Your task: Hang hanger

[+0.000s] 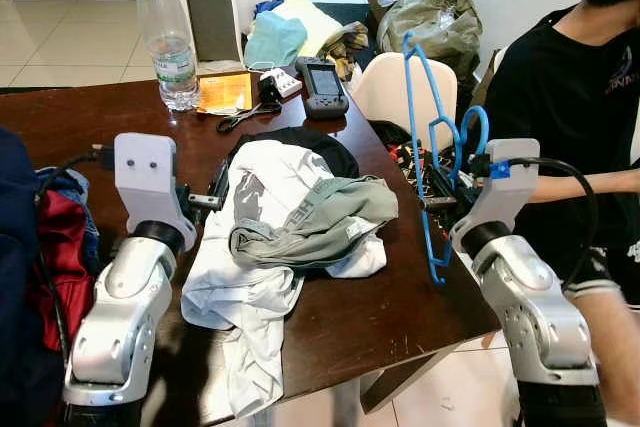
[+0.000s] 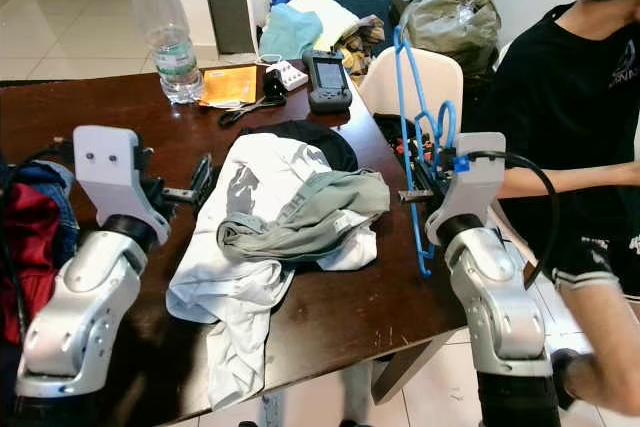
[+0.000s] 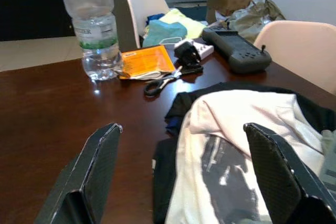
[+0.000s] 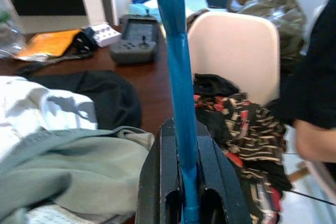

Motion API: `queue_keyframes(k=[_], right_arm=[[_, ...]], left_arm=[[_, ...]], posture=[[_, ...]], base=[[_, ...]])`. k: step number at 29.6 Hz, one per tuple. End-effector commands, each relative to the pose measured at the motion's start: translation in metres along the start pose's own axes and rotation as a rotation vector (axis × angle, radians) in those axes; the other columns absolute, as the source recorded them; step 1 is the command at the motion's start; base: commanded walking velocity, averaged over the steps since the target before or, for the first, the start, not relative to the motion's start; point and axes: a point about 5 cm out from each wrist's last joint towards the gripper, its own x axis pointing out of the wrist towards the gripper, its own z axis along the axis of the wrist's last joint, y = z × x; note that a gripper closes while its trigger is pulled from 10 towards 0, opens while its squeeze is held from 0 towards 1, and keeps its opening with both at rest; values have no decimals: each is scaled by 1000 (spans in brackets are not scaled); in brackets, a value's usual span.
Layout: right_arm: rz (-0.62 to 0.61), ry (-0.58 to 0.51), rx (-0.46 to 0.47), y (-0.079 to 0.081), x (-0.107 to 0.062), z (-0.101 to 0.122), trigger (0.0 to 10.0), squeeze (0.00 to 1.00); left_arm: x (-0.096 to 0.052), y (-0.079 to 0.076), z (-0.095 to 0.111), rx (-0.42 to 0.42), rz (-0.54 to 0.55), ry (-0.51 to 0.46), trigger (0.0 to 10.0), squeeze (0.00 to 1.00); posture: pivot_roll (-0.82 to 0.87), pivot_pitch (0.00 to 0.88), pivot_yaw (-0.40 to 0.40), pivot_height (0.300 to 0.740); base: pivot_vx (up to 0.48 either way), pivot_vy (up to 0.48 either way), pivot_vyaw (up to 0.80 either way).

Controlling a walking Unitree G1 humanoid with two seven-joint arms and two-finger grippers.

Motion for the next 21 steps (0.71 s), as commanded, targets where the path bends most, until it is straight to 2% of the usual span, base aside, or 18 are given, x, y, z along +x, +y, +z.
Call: queue_keyframes(k=[1, 5, 18, 21], right_arm=[[-3, -19, -22, 2, -1, 1, 10000, 0], [-8, -26, -29, 3, -1, 2, 10000, 0], [-20, -37, -30, 5, -4, 2, 10000, 0], [-20, -41, -32, 7, -4, 1, 10000, 0]], left_arm=[[-1, -5, -2, 13, -8, 13, 10000, 0], [0, -6, 0, 20, -9, 7, 10000, 0], [-4, -18, -2, 43, -54, 6, 10000, 0], [-6, -20, -3, 58, -67, 8, 10000, 0]], posture=[[105, 174, -64, 740], [101, 174, -60, 740], [99, 179, -57, 740], [101, 178, -58, 740]], base=[[0, 0, 0], [0, 0, 0], [-271, 0, 0], [88, 0, 0]])
